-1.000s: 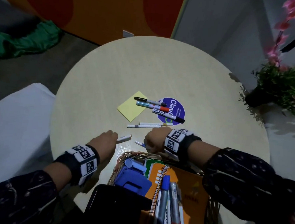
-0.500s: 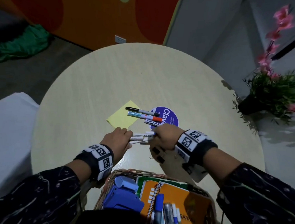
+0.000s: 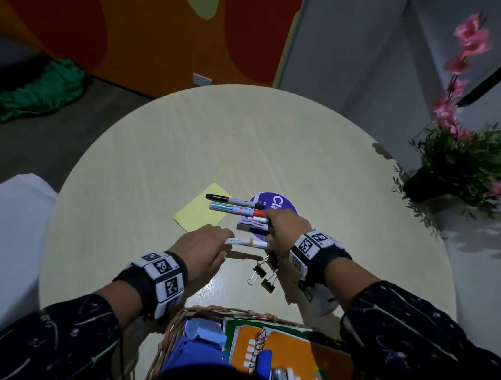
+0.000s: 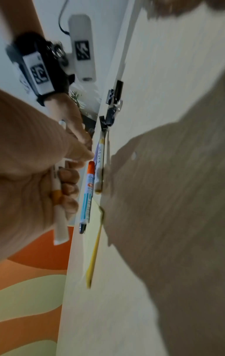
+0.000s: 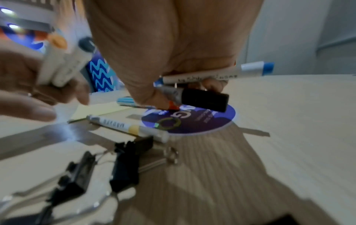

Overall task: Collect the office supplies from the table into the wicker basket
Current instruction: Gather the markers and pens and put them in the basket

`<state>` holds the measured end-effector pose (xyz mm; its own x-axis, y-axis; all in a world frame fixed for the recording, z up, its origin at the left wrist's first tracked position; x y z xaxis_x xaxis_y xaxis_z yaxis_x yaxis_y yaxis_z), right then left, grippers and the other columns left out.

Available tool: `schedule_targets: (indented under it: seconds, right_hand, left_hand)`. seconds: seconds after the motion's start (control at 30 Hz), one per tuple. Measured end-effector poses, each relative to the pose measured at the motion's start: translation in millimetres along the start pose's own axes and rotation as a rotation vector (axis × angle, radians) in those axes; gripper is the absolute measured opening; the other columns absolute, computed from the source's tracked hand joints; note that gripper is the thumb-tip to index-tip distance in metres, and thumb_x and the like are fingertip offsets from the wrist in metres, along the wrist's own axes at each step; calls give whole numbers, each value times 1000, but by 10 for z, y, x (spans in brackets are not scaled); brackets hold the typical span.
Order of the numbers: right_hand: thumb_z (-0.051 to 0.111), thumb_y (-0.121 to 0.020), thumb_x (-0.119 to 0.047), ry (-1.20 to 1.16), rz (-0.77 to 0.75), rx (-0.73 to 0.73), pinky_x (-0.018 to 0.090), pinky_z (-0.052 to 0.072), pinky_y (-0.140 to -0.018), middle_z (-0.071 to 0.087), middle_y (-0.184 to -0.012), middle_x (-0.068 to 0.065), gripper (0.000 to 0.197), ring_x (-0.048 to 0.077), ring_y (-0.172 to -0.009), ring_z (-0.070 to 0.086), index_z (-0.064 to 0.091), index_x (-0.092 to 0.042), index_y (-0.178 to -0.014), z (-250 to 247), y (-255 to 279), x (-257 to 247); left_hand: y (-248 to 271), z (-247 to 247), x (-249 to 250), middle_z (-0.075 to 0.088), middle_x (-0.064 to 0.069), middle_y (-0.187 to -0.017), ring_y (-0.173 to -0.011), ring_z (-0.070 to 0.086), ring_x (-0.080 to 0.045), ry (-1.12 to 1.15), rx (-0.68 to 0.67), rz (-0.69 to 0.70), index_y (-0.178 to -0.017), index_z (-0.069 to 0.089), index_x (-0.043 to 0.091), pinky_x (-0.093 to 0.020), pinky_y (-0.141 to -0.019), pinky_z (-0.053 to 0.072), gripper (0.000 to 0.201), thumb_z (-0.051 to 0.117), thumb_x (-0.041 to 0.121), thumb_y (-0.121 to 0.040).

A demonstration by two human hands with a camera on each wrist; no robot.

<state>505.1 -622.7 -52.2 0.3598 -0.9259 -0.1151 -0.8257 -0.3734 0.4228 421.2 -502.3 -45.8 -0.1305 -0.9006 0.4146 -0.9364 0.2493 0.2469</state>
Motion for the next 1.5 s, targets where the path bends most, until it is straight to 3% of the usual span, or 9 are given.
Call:
schedule_targets:
  seconds: [0.23,0.47,0.63,0.83,1.1,1.23,1.33,1.43,1.5]
  right_hand:
    - [47,-87,-21,25,-102,74,32,35,-68,63,-111,10,27,34,-99,58,49,-16,-113,-280,-83,-62]
    - [56,-86,-23,35,-181,29,34,40,-65,49,-127,3,40,29,-102,58,43,-20,-124,-112,-199,-257]
    - [56,-86,-14,68,-187,8,38,45,-67,51,-125,6,44,32,-101,60,40,-17,-126,-75,-252,-311]
    - [47,-93,-25,155,-228,-2,43,47,-77,47,-132,11,43,33,-110,55,37,-11,-132,62,-140,-356]
    - [55,-84,-15,161,-243,-36,37,42,-75,54,-113,12,35,30,-102,52,41,-11,-116,-346,635,-7]
    - [46,-94,-18,-188,-199,-58,37,37,-64,56,-87,10,18,32,-74,49,40,-9,-107,-394,1174,169]
    - [45,-97,-16,-659,-116,-68,32,44,-69,58,-81,3,10,20,-74,54,45,-6,-100,-330,1575,216]
    - [38,-100,-14,-932,-13,-112,10,40,-55,60,-60,-4,24,1,-53,50,50,2,-86,-145,1993,155]
    - [38,-100,-18,-1040,77,-161,11,38,-52,59,-53,-5,35,1,-48,48,54,3,-77,96,2241,139]
  left_hand:
    - [-262,65,9,60,0,-103,-96,54,-21,-107,22,-59,-108,53,23,-34,-74,46,19,52,30,-90]
    - [-113,38,-217,46,2,-91,-75,46,-16,20,-30,-114,-105,42,22,-28,-66,40,15,47,19,-92]
    - [-47,-282,-619,43,1,-89,-85,51,-21,66,-48,-133,-108,51,25,-33,-78,47,29,47,7,-86]
    - [-438,-640,-802,42,0,-63,-58,44,-26,96,124,-226,-103,33,8,-31,-51,30,15,38,19,-94]
    - [-933,-368,-425,66,-12,-102,-89,62,-33,-284,-40,-126,-112,50,16,-33,-67,39,50,58,55,-81]
    - [-937,-311,-278,68,-12,-99,-87,64,-32,-417,-57,-69,-102,58,17,-31,-66,40,40,56,52,-83]
    - [-821,-434,-165,61,-10,-85,-73,54,-29,-429,-106,-110,-91,62,14,-32,-65,40,26,53,38,-88]
    - [-478,-650,95,54,-11,-67,-62,49,-28,-66,-51,-89,-74,55,9,-32,-60,39,31,48,34,-90]
    - [-87,-645,345,53,-7,-55,-52,47,-25,314,-71,-55,-62,50,10,-29,-53,37,39,44,32,-94]
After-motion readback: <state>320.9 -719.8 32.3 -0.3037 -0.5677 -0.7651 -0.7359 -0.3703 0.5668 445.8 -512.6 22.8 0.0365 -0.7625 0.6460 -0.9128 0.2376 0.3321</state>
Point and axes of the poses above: each hand's wrist, its own y-axis away from the middle knuckle, its own z-axis out of the palm, x = y × z, the point moved 10 cm from there along -y, towards the middle knuckle
